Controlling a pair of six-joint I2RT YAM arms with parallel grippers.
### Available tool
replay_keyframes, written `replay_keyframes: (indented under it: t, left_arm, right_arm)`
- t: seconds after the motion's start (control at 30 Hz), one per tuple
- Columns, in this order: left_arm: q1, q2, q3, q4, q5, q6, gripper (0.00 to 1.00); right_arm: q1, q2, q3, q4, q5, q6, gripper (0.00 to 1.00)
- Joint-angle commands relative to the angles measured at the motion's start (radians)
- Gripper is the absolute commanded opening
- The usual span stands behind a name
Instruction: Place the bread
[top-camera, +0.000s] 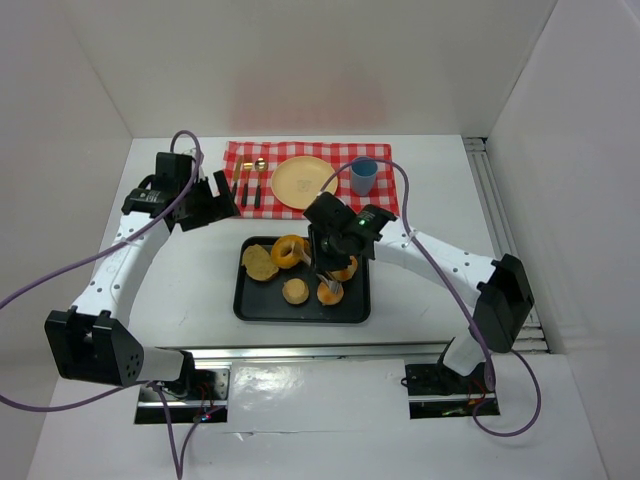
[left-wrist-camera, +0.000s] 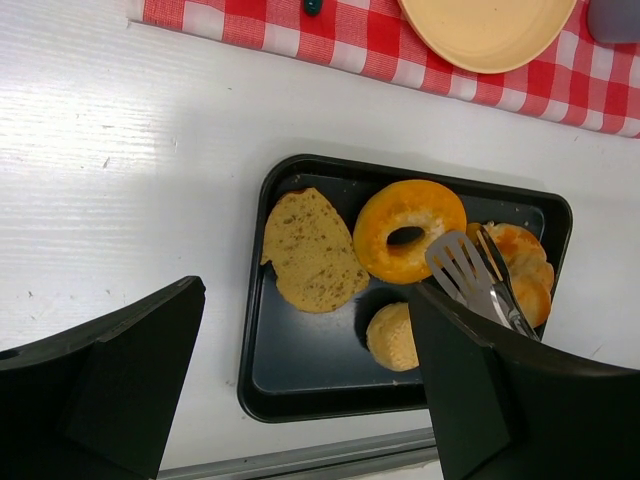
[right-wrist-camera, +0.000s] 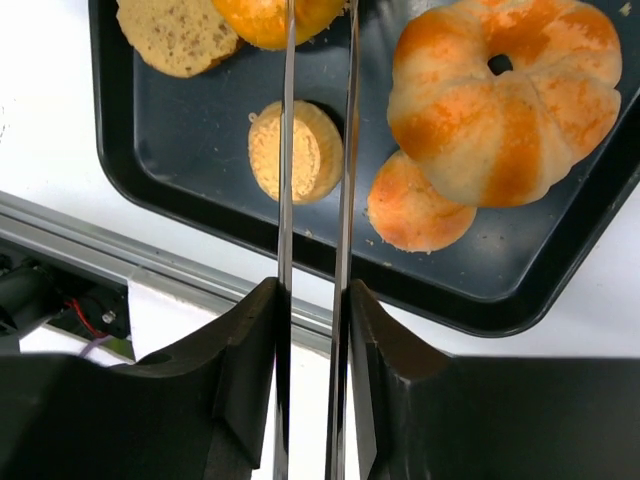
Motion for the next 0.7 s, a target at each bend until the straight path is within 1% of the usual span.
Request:
replay_keyframes:
  t: [0.0, 0.07, 0.17, 0.2, 0.23, 0.3, 0.37, 0.5, 0.57, 0.67]
  left_arm:
    - [0.006, -0.014, -0.002, 0.013, 0.022, 0.020, 0.96]
    - [0.006, -0.014, -0.002, 0.013, 0.022, 0.020, 0.96]
    - [0.006, -0.005, 0.007, 0.022, 0.032, 0.020, 0.96]
    - [0.006, -0.005, 0.007, 0.022, 0.032, 0.020, 0.96]
    - [0.006, -0.005, 0.007, 0.022, 0.032, 0.020, 0.96]
    - [0.006, -0.005, 0.007, 0.022, 0.032, 0.020, 0.96]
    - [0.006, 0.004, 0.016, 0.022, 0.032, 0.020, 0.96]
    - [0.015, 0.004, 0.036, 0.022, 0.021, 0.031, 0.96]
    - [0.038, 0.004, 0.036, 0.022, 0.021, 0.031, 0.96]
    - [0.061, 0.004, 0.036, 0.022, 0.061, 0.020, 0.96]
  right_arm:
    - [-0.003, -0.017, 0.055, 0.056, 0.017, -0.003, 0.22]
    - [-0.003, -0.026, 0.065, 0.047, 0.026, -0.003, 0.15]
    - [-0.003, -0.035, 0.086, 0.024, 0.046, -0.003, 0.10]
    - [-0.003, -0.035, 0.101, 0.010, 0.055, -0.012, 0.07]
    - [-0.003, -0.035, 0.118, 0.010, 0.055, -0.012, 0.07]
    - [-0.012, -0.035, 0.137, -0.023, 0.066, -0.023, 0.00]
    - [-0.012, -0.044, 0.158, -0.042, 0.066, -0.023, 0.00]
    - [-0.012, -0.067, 0.149, -0.033, 0.055, -0.032, 0.00]
    - [-0.012, -0.067, 0.170, -0.042, 0.055, -0.041, 0.00]
    - [-0.012, -0.067, 0.180, -0.052, 0.055, -0.041, 0.00]
